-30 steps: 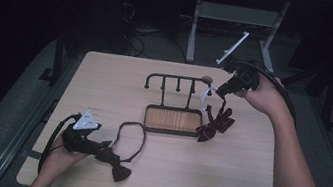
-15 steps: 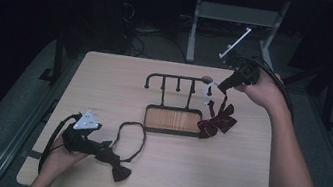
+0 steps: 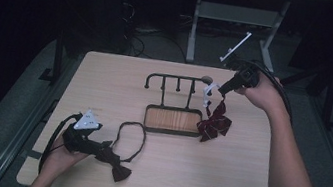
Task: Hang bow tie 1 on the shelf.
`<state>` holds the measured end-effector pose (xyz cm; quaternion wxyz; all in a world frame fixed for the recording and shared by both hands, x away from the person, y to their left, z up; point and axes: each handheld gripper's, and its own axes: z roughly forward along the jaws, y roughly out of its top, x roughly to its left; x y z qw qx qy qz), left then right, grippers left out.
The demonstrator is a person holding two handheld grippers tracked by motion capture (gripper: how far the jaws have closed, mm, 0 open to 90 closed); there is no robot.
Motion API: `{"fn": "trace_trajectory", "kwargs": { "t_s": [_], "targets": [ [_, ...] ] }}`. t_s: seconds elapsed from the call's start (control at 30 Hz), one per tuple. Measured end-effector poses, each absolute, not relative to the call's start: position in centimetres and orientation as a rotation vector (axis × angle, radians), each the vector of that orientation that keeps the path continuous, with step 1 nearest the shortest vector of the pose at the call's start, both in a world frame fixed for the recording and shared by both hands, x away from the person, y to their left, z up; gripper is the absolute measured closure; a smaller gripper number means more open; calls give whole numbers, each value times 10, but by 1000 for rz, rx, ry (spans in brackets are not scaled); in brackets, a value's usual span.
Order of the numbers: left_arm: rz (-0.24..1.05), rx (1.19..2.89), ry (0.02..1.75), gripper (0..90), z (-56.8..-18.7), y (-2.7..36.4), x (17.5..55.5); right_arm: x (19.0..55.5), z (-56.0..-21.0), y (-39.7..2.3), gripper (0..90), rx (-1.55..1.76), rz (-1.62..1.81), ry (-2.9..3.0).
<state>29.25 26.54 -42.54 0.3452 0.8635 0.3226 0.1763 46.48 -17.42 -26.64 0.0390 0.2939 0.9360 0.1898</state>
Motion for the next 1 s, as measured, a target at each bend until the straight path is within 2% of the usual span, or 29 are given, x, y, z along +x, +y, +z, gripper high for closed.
{"fn": "trace_trajectory", "kwargs": {
  "t_s": [1.0],
  "targets": [
    [446, 2252, 842, 286, -426, 264, 292, 442, -302, -192, 717, 865, 672, 2943]
  ]
}}
